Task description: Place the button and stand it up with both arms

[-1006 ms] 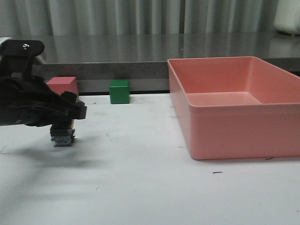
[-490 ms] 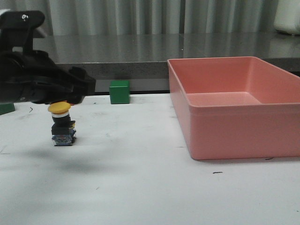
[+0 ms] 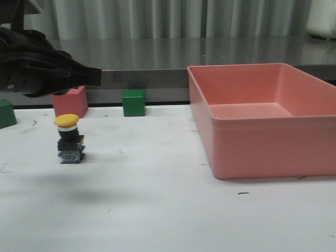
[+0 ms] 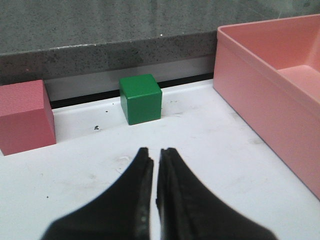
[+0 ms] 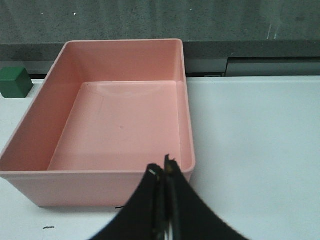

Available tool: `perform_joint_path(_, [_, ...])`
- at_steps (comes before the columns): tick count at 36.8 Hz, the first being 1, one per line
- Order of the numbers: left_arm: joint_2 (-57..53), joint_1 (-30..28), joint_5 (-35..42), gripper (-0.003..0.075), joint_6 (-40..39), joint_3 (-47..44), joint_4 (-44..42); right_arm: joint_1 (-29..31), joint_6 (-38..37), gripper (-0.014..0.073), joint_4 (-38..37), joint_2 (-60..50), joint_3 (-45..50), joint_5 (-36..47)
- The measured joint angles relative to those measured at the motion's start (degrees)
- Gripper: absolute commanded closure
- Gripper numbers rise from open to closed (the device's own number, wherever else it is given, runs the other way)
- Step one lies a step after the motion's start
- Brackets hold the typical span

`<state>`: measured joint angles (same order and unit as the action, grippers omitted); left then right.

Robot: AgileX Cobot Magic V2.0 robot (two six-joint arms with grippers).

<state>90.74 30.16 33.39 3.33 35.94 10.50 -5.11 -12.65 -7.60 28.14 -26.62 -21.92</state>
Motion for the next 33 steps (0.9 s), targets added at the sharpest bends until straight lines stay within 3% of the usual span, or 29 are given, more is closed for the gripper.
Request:
perform_joint_path(10, [-8.58,0.00,-11.83,0.0741,0.17,0.00,-2.58,0.00,0.00,0.0662,0.00,0.00,0.00,0.00])
perform_joint_path(33, [-43.29,0.00,-49.79,0.0741,0.39,-0.22,-8.78,0.00,0.00,0.0662,0.00,0.00,0.00,0.00])
